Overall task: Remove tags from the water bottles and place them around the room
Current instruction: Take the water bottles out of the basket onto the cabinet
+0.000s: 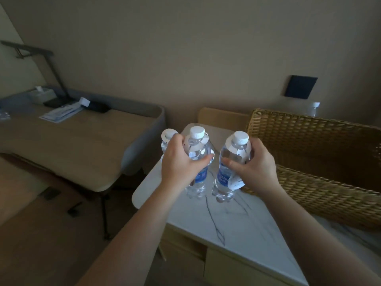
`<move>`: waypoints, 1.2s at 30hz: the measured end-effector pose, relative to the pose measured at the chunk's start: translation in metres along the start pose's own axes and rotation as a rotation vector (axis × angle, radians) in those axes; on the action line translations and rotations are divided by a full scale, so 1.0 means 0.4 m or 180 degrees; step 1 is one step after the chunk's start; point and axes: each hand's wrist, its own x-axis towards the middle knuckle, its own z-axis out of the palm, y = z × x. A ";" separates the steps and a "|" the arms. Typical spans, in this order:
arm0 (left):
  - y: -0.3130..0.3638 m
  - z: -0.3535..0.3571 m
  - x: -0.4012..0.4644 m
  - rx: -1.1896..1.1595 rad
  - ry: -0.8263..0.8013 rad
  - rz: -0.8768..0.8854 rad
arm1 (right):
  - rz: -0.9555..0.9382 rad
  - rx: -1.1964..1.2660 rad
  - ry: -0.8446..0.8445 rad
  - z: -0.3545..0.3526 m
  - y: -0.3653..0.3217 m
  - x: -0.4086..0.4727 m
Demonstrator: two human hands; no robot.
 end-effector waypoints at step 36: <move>0.045 0.211 -0.240 -0.1457 -0.1438 -0.0667 | 0.0306 -0.0188 -0.0057 -0.042 0.214 -0.098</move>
